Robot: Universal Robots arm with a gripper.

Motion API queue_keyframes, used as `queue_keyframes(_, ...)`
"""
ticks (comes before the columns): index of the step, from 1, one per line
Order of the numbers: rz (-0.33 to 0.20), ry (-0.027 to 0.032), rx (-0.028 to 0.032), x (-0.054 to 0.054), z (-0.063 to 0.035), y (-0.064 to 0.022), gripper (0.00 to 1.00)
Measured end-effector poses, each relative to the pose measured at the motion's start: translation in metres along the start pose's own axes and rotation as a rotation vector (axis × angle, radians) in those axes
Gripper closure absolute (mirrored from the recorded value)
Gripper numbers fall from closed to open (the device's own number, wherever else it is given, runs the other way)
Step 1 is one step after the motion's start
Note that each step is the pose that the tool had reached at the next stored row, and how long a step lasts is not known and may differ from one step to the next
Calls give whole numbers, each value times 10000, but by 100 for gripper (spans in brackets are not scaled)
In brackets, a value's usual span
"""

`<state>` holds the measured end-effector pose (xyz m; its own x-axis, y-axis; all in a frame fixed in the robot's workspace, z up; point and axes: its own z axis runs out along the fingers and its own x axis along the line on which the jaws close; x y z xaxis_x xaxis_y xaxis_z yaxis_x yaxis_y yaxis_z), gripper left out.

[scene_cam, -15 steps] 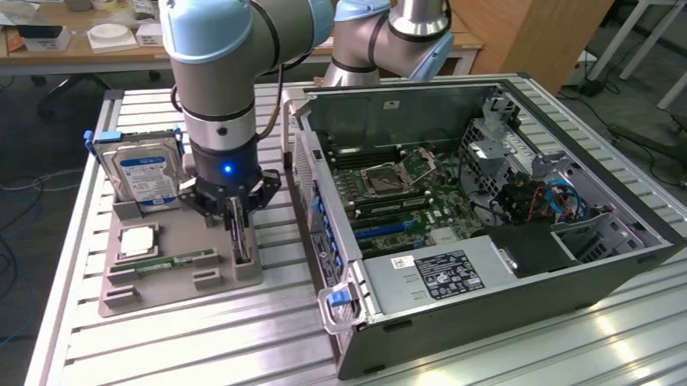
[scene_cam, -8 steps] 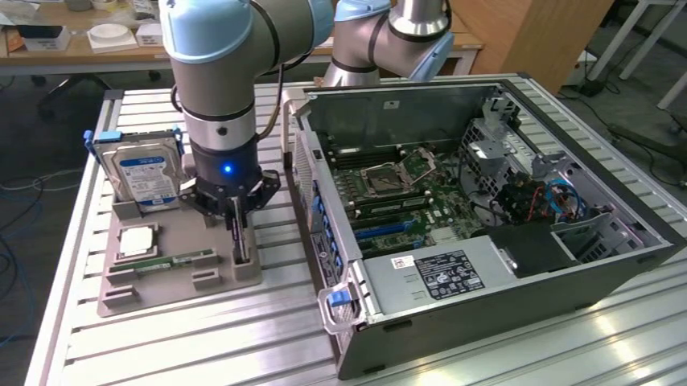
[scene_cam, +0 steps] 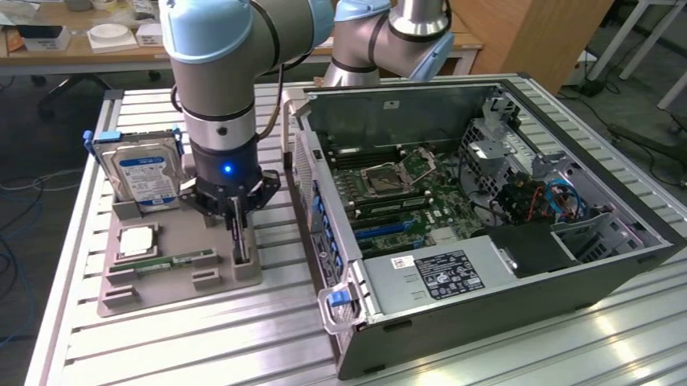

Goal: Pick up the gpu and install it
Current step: 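Pick up the gpu and move the gpu toward the slot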

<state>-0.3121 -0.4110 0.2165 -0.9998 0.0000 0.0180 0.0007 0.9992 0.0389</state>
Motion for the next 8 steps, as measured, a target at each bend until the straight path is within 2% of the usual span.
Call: queue_keyframes(8, 1, -3, -18, 1, -15, 1, 73)
